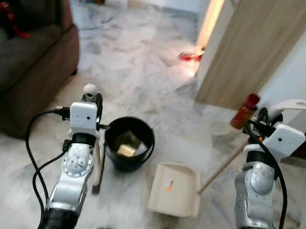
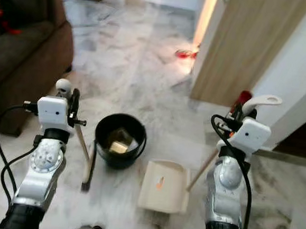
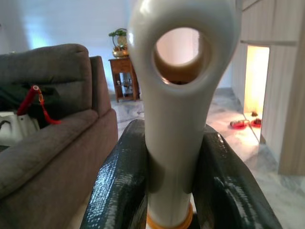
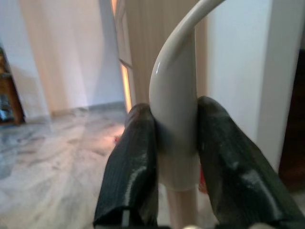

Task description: Sweep floor

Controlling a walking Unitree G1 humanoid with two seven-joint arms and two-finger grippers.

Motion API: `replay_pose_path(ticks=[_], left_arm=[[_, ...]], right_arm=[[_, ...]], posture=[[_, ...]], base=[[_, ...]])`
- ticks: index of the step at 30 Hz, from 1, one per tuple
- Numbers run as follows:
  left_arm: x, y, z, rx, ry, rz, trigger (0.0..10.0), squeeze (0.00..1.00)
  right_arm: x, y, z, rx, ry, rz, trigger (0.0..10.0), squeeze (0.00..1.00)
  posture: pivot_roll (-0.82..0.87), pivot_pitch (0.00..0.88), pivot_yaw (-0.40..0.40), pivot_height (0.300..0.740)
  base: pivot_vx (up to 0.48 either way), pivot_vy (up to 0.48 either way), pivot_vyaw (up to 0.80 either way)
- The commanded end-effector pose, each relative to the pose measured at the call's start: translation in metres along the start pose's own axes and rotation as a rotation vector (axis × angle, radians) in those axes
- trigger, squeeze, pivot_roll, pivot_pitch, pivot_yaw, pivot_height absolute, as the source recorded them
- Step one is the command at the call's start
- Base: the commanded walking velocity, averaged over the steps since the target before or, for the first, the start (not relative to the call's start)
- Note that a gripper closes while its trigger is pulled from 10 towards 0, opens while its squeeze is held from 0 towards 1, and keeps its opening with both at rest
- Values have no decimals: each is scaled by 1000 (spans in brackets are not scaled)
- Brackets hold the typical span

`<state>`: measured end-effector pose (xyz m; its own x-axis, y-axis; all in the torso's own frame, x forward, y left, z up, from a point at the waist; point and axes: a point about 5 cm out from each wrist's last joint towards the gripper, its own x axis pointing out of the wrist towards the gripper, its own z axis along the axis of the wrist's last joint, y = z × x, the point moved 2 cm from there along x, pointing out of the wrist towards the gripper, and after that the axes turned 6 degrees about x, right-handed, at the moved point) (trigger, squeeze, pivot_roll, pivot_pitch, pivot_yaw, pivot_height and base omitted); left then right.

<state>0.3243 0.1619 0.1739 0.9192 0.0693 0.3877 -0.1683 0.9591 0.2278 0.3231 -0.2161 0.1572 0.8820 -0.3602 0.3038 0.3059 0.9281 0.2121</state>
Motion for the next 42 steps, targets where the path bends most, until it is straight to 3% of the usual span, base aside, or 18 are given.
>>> replay_pose_path(ticks=[1,18,30,42], left_arm=[[3,0,12,-1,-57,1,10000,0],[6,-3,13,-10,-60,-14,10000,0],[22,-23,12,-48,-71,-117,10000,0],[22,-26,10,-58,-76,-142,10000,0]], right_arm=[[2,-3,9,17,-46,-13,10000,0],[1,1,8,29,-44,2,10000,0],[1,3,4,24,-27,25,10000,0],[0,2,3,27,-23,17,10000,0]], posture=[[91,93,-72,740],[84,99,-68,740],[71,85,-61,740],[68,56,-48,740]], base=[[-292,0,0],[-237,0,0],[0,0,0],[0,0,-800]])
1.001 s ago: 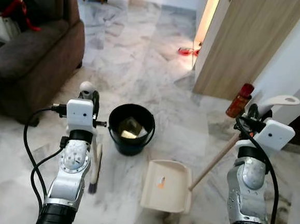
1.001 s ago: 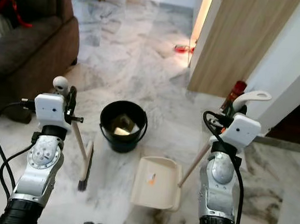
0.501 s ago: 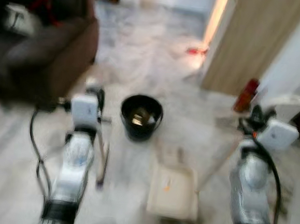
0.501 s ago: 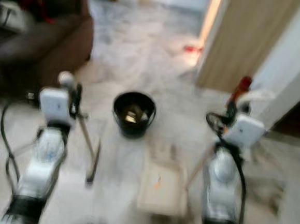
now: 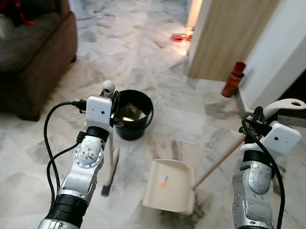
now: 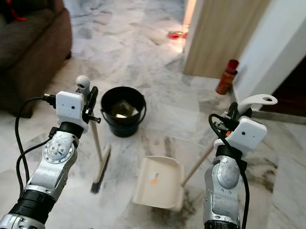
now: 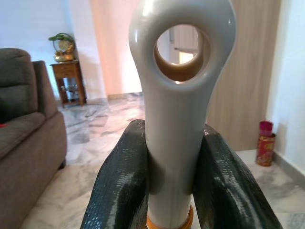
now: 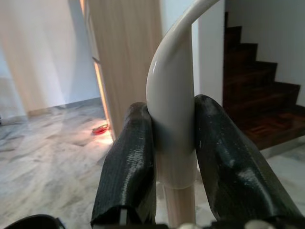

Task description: Sweep floor

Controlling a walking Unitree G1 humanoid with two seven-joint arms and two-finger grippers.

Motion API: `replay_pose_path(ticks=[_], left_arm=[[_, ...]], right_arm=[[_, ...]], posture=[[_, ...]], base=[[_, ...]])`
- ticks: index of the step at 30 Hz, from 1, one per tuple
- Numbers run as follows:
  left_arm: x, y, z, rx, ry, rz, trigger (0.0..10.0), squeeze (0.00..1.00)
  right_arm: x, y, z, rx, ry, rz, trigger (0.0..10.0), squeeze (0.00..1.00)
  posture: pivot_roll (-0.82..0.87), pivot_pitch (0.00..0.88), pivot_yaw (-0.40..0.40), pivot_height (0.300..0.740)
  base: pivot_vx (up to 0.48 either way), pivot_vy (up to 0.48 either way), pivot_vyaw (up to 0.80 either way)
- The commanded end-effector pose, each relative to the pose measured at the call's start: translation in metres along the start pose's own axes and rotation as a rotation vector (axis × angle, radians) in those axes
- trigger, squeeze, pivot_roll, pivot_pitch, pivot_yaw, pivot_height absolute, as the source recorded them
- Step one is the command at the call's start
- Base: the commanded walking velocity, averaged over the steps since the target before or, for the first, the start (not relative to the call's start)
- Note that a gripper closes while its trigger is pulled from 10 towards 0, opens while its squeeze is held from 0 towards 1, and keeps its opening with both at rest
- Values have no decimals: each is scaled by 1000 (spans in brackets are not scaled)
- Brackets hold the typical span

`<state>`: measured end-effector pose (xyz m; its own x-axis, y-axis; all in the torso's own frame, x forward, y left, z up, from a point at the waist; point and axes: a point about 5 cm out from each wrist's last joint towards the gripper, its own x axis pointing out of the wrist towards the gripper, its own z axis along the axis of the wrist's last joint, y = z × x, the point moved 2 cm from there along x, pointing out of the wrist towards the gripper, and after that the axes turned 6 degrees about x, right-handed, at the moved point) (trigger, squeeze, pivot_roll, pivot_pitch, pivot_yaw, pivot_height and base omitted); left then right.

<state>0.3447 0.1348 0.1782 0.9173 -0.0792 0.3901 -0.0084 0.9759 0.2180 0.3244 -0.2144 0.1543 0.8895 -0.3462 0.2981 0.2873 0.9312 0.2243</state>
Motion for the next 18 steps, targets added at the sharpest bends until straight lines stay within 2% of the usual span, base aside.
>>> replay_pose_path(ticks=[1,11,18], left_arm=[[3,3,5,21,-35,-2,10000,0],[3,4,3,38,-29,-2,10000,0],[2,5,2,46,-28,6,10000,0]], right_arm=[[1,1,6,10,-32,4,10000,0],[0,1,5,7,-32,-4,10000,0],[0,1,5,3,-32,-4,10000,0]], posture=[[68,55,-48,740],[70,38,-41,740],[69,34,-44,740]], base=[[0,0,-800],[0,0,-800],[0,-321,-800]])
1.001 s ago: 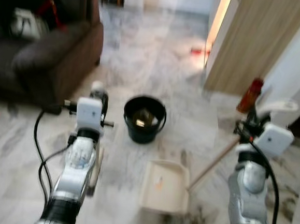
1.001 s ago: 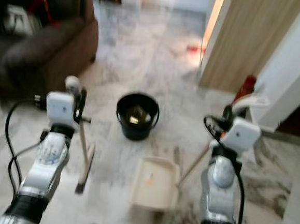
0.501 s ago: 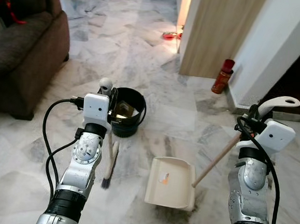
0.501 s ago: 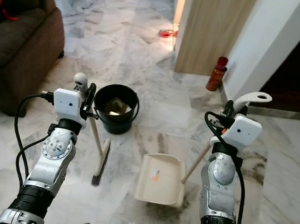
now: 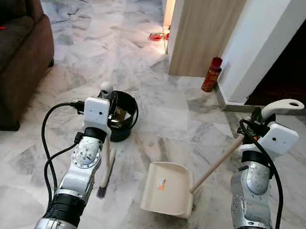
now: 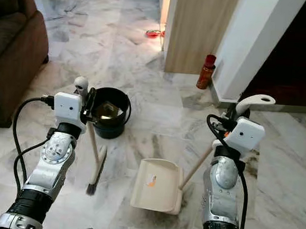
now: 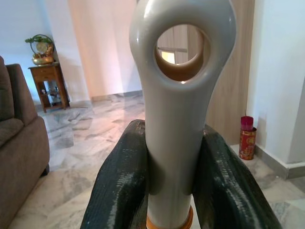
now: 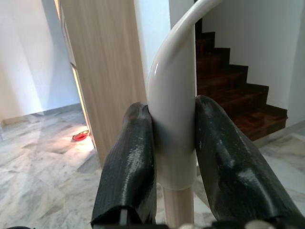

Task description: Sweep floor

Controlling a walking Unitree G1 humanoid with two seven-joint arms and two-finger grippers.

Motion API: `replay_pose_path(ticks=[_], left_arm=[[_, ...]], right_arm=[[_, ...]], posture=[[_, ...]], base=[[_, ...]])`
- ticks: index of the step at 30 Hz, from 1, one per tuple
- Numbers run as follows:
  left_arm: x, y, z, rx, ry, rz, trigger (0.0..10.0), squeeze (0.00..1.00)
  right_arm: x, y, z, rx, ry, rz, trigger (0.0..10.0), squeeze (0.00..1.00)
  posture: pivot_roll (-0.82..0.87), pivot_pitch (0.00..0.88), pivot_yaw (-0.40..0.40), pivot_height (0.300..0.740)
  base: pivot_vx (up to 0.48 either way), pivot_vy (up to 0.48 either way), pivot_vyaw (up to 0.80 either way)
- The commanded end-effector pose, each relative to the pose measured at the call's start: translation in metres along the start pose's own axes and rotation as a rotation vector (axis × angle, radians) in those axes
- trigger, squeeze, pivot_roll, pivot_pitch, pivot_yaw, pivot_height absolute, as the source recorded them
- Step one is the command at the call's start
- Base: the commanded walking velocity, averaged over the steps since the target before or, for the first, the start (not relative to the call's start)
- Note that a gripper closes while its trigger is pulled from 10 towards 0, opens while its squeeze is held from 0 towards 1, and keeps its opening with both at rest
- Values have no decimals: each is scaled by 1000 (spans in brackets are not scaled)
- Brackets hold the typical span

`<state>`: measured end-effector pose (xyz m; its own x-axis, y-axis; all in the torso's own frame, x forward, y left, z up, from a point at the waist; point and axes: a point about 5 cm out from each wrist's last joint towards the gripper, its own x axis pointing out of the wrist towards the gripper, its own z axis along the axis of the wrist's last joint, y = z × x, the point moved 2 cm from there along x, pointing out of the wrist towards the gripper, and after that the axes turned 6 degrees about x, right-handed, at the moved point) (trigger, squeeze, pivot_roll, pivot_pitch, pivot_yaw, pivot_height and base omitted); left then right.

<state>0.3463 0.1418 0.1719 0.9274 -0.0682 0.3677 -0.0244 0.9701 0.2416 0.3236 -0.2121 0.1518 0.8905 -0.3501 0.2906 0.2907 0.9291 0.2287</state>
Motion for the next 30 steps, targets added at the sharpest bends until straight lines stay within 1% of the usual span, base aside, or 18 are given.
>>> replay_pose_path(ticks=[1,5,7,9,12,23,30], left_arm=[[4,0,10,14,-52,5,10000,0],[4,0,9,16,-51,7,10000,0],[3,2,9,31,-48,16,10000,0],[2,3,8,48,-47,20,10000,0],[2,5,8,41,-48,27,10000,0],[3,5,8,31,-49,40,10000,0],[2,8,8,35,-48,50,10000,0]], right_arm=[[3,0,8,-1,-38,3,10000,0],[4,1,9,-2,-40,5,10000,0],[4,1,9,-1,-42,6,10000,0],[4,2,9,-1,-41,6,10000,0],[4,2,9,-2,-39,9,10000,0],[6,1,10,-5,-40,12,10000,0],[6,2,11,-4,-39,16,10000,0]], posture=[[70,38,-46,740],[70,49,-47,740],[68,57,-48,740],[70,60,-51,740],[70,67,-54,740],[66,77,-61,740],[67,88,-67,740]], base=[[0,0,-800],[0,0,-800],[0,0,-800],[0,-399,-800],[0,-472,-800],[0,0,-800],[0,0,-800]])
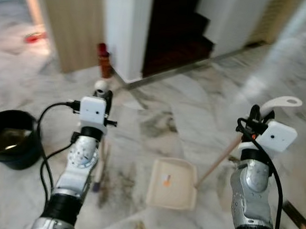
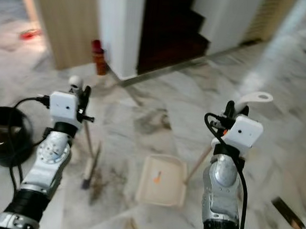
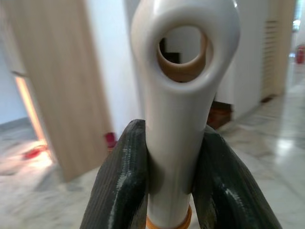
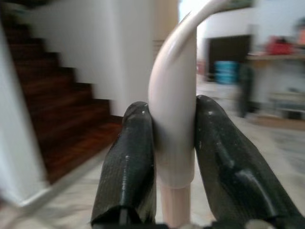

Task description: Sweep floor

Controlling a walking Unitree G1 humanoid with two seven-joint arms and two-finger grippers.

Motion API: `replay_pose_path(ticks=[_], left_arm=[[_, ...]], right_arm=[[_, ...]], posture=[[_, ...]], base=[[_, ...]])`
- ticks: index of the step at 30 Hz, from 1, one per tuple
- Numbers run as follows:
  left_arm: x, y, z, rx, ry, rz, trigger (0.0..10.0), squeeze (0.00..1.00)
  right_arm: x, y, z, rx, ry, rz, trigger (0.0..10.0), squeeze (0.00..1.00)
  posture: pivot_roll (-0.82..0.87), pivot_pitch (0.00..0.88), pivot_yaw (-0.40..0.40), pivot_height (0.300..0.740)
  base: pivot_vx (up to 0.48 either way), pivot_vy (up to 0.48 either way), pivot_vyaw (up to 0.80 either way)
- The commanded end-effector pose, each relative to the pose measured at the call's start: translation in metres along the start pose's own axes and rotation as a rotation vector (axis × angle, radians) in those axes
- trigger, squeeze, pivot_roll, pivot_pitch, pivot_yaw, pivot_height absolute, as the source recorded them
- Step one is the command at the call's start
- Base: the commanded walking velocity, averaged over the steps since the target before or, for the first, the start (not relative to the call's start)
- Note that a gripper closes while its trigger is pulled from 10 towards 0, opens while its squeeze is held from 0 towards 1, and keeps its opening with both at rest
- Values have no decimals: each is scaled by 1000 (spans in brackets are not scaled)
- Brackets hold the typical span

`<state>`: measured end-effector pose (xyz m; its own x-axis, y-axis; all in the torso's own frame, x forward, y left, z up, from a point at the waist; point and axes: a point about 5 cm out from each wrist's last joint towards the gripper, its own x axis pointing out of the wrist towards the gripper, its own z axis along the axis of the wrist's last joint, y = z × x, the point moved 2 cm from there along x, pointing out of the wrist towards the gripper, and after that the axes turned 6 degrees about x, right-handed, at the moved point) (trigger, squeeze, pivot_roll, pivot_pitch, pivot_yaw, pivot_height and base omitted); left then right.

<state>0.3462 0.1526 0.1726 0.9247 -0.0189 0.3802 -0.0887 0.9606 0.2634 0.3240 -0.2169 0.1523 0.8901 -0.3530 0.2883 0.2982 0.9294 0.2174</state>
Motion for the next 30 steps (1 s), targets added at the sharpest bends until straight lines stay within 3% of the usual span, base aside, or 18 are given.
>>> replay_pose_path(ticks=[1,30], left_arm=[[2,-2,10,-11,-47,1,10000,0],[4,-2,10,-39,-47,-2,10000,0]], right_arm=[[4,7,10,9,-41,21,10000,0],[6,8,12,-6,-46,30,10000,0]], posture=[[67,90,-68,740],[60,114,-68,740]], base=[[0,0,-800],[0,-33,-800]])
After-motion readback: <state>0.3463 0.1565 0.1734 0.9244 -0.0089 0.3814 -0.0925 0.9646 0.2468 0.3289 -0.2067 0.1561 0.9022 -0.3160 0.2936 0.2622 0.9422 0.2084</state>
